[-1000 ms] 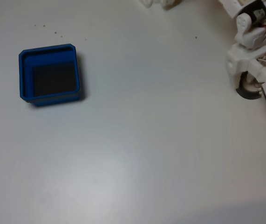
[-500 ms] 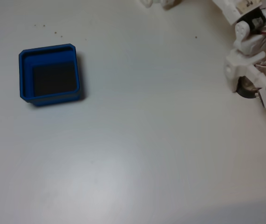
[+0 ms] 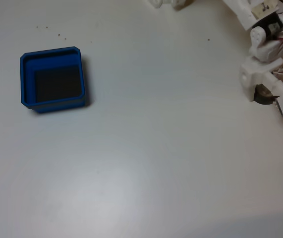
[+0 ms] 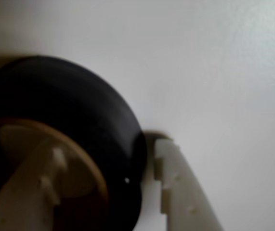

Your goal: Pick the black tape roll and drop it in the blue box

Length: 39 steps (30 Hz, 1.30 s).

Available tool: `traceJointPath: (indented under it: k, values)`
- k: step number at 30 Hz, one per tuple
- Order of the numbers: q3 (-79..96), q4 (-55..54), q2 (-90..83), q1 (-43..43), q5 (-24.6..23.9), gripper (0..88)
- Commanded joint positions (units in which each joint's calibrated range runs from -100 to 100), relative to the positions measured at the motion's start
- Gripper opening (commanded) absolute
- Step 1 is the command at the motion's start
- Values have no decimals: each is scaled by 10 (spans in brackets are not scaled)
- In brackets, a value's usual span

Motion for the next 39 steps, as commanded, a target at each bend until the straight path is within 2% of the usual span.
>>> traceJointPath:
  k: [1,7,9,12,26,39]
  values:
    - [-16,-18,8,0,-2,163]
    - [-16,-16,8,3,-2,145]
    - [-17,-14,6,6,-2,108]
    - [-17,-10,2,7,-1,0]
    - [-24,29,-23,9,-1,12]
    - [-25,112,-137,79,1,11]
